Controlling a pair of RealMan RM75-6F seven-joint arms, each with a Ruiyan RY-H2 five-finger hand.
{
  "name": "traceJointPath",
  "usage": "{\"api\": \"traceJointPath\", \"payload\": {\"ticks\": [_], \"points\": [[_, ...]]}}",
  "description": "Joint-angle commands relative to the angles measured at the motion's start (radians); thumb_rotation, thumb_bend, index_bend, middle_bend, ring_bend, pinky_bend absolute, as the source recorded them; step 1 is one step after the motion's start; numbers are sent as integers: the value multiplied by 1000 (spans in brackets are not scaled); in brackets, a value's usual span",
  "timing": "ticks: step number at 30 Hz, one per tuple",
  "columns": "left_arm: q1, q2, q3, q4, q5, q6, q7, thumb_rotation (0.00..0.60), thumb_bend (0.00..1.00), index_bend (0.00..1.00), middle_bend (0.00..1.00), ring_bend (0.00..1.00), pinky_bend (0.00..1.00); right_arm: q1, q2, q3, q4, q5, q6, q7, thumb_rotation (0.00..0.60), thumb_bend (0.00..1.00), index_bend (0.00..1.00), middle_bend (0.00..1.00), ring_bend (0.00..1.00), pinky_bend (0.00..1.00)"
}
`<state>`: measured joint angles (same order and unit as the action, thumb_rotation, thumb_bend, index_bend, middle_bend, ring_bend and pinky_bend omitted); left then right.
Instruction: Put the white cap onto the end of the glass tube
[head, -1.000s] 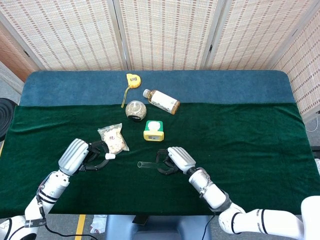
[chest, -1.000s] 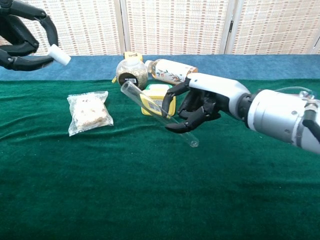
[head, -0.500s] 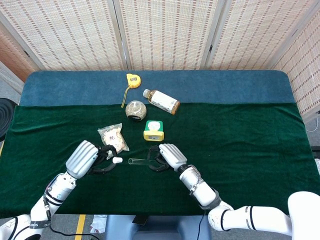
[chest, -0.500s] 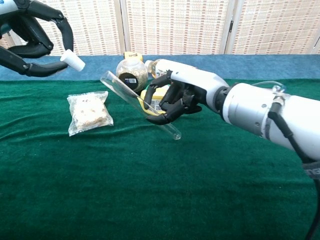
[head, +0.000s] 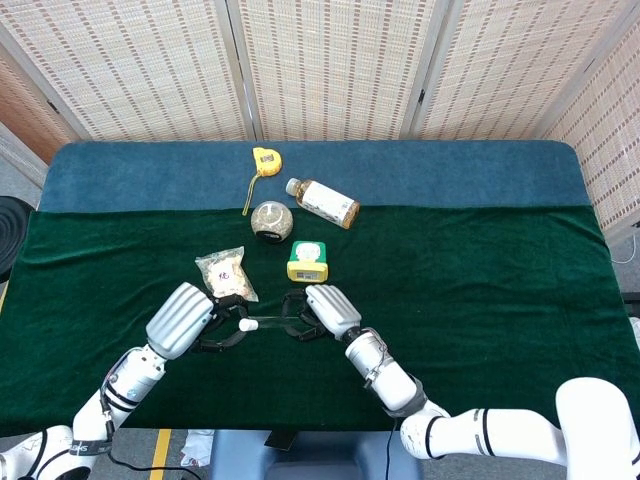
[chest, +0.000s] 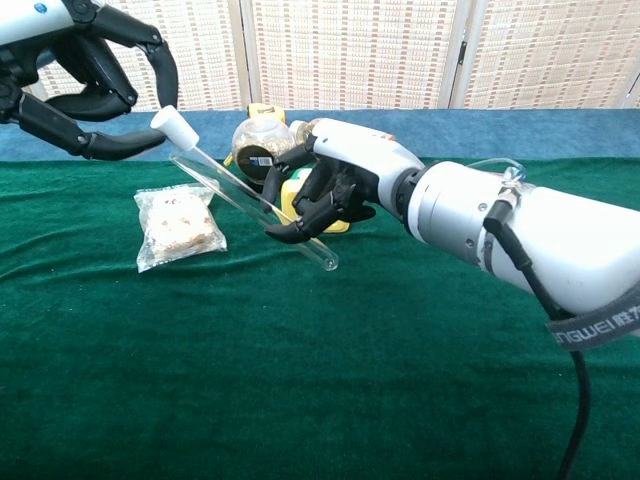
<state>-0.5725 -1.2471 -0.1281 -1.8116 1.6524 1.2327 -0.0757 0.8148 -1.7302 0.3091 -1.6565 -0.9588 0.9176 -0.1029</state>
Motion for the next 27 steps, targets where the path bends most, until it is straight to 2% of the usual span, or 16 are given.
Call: {"api": "traceJointPath", "payload": {"ticks": [1,27], "points": [[-1,-1,1,1,-1,2,0,600,496,637,1000,940,896,-1,0,-1,-1,0,2,4,600,663,775,980,1000,1000],[0,-4,1,2,-17,32,-21,600,497,642,1000,940,896,-9,-5,-5,1,-38,21,57,600,664,779,980,1000,1000]]}}
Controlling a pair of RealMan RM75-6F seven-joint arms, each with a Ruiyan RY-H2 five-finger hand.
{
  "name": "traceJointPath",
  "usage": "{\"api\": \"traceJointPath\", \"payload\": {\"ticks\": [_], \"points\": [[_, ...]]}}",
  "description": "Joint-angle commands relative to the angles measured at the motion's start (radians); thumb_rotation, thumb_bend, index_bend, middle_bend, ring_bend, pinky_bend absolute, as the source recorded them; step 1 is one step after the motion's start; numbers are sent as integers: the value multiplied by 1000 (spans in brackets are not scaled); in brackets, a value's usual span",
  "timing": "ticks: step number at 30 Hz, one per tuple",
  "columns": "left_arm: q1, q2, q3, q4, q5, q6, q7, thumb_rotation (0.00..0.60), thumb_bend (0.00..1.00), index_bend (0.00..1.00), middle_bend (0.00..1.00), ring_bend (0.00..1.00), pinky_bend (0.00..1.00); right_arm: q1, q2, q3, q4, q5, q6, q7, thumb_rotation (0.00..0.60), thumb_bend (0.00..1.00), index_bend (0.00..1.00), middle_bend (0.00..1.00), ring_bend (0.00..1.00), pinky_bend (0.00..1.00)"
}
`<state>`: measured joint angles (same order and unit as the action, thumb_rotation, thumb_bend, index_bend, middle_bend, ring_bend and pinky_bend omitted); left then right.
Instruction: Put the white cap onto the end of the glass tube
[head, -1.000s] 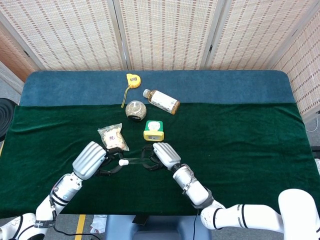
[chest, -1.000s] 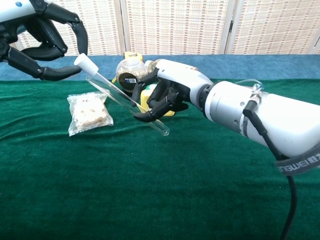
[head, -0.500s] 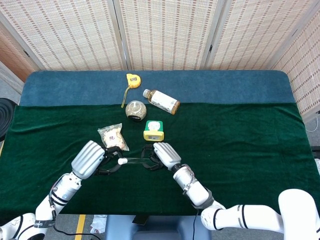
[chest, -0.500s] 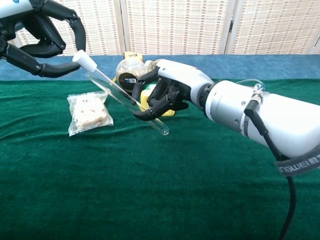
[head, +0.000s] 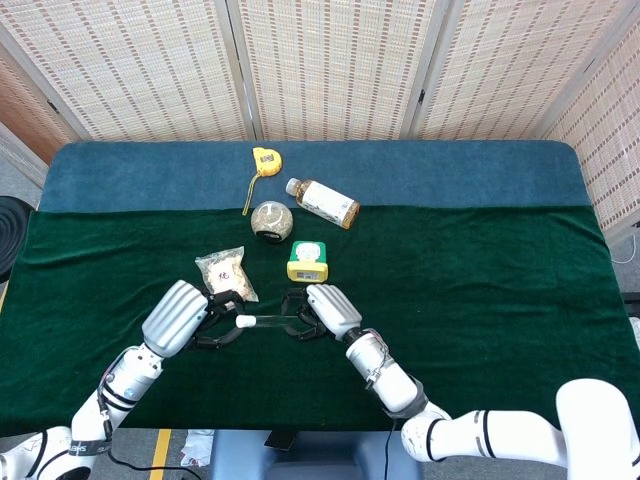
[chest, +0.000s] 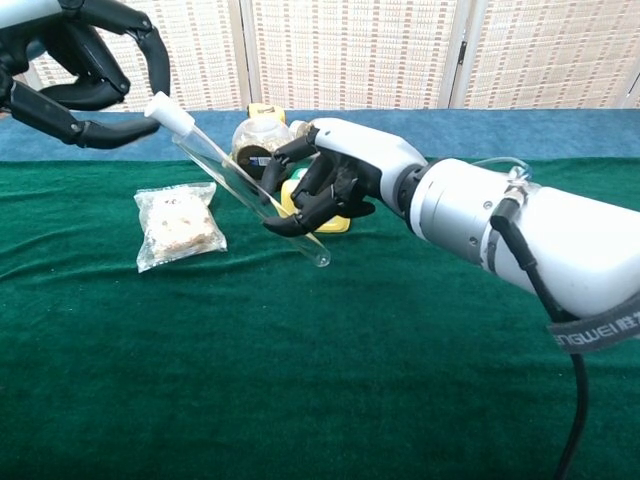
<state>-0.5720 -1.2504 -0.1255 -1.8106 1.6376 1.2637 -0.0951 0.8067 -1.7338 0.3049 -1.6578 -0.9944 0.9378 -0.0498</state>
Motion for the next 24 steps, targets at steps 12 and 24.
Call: {"api": "traceJointPath", "payload": {"ticks": [12,24], "points": [[2,4,-2,-1,-6,11,-15,600,496,644,1000,940,896,-7,-4,3,10,-24,7,33,600,664,782,980,1000,1000],[1,6,-2,-4,-9,14,-22,600,497,644,1000,940,896,-15,-7,1,15,-45,15,54,600,664,782,980,1000,1000]]}}
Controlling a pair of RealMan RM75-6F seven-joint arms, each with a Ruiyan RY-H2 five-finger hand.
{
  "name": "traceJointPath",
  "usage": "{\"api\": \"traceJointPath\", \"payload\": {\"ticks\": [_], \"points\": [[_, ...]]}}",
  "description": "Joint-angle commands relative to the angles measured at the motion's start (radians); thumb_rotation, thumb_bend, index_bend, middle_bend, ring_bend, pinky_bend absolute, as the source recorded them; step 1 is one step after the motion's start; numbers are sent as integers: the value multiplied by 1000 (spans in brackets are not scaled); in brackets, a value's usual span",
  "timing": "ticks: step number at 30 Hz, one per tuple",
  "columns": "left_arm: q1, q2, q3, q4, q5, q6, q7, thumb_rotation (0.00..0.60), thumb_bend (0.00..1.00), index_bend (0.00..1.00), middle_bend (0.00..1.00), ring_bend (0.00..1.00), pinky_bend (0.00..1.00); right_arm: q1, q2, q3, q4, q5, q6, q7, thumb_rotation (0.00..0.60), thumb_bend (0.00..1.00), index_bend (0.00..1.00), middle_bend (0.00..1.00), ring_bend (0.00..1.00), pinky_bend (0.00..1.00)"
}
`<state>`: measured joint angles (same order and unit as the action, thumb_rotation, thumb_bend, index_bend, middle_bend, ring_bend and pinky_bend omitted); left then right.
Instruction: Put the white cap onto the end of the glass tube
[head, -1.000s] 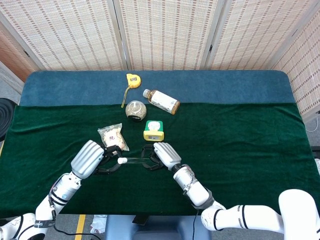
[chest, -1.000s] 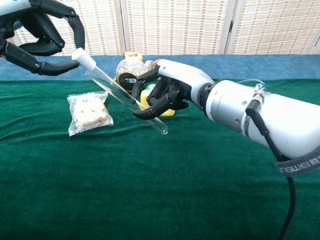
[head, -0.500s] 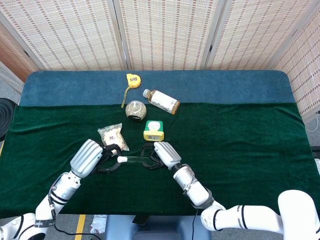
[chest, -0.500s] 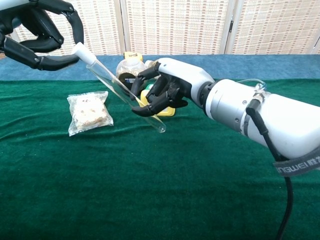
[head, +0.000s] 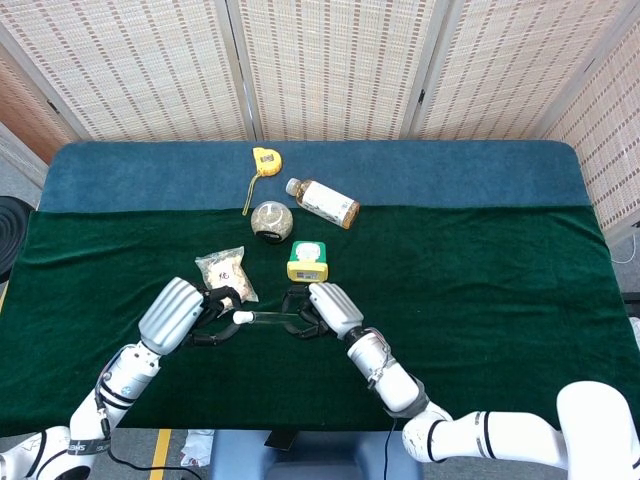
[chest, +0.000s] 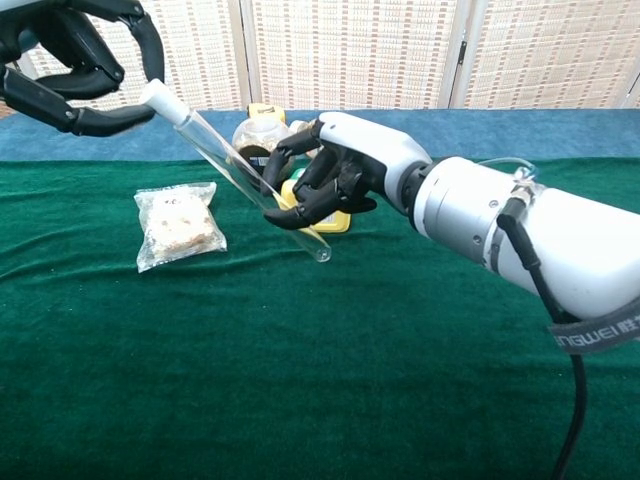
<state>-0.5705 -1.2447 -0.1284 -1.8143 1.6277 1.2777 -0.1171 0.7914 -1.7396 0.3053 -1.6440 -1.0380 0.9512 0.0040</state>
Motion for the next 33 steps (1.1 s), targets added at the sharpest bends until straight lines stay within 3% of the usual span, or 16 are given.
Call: {"api": "traceJointPath", "payload": {"ticks": [1,33], "points": [[0,1,1,-1,2,1,1,600,497,644,1000,940,896,0,-2,1,2,-2,2,0,600,664,782,980,1000,1000],[-8,-10,7,6,-15,-20,-10,600,497,644,1000,940,896,18,-41,17,16,-7,10,-5,600,664,782,980,1000,1000]]}}
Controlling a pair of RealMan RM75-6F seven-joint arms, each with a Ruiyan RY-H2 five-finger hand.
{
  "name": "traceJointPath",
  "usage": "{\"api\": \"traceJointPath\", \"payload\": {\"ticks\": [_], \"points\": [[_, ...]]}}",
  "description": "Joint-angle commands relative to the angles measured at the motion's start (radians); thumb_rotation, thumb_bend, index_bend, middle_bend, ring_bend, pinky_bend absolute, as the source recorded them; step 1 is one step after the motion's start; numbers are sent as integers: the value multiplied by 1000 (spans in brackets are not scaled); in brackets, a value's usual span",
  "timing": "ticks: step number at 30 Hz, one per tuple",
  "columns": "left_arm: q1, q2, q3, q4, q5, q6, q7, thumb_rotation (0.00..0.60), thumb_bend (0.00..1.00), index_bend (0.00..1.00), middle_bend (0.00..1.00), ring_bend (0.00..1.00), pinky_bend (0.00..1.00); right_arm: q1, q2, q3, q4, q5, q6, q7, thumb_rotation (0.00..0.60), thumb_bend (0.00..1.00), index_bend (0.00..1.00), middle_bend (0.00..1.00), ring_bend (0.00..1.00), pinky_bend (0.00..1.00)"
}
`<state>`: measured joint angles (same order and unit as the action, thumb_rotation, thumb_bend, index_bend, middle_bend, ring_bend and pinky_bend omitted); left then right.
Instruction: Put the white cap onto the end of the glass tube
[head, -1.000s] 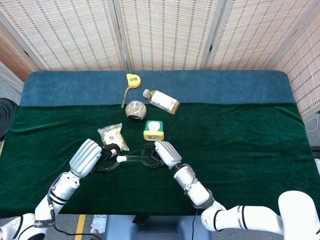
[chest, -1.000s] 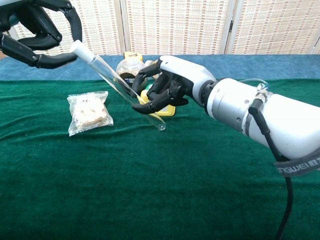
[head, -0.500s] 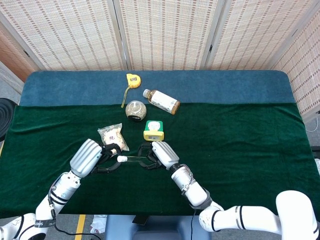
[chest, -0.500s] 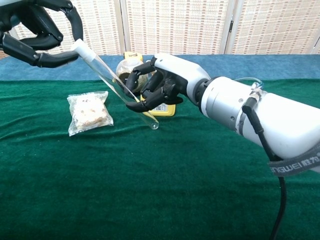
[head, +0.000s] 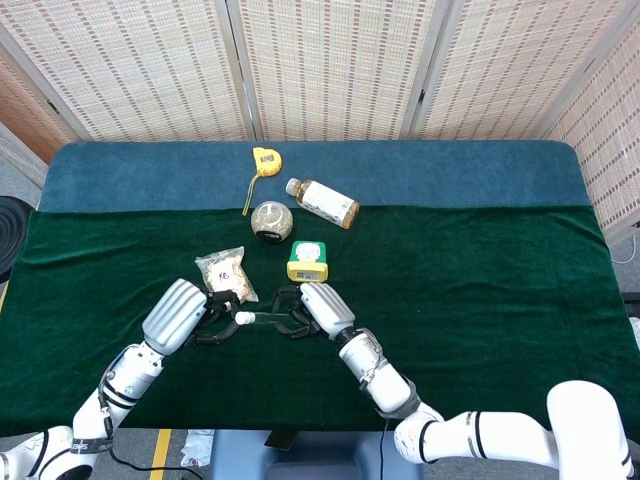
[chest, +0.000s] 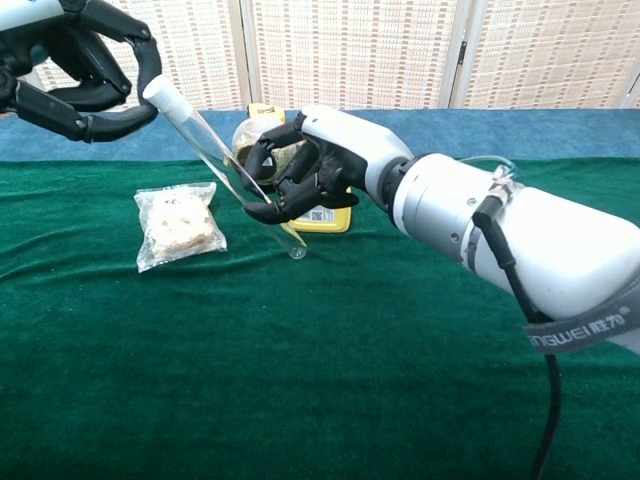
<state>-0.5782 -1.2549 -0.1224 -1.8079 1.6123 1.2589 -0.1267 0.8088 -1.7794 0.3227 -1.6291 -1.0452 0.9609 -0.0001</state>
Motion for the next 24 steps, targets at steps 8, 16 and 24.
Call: {"api": "traceJointPath", "payload": {"ticks": [8,16,24], "points": [[0,4,1,-1,-7,-5,5,600,499,596,1000,938,896,0,-4,-1,5,6,1,-7,600,664,782,980,1000,1000],[6,33,6,-5,-26,-18,13,600,497,282,1000,899,896,-8,27,-15,-6,13,15,-58,600,670,782,980,1000,1000],[32,68,11,21,-66,-14,33,600,494,247,929,769,860,-18,150,-67,-53,68,51,-279,600,678,782,980,1000,1000]]}}
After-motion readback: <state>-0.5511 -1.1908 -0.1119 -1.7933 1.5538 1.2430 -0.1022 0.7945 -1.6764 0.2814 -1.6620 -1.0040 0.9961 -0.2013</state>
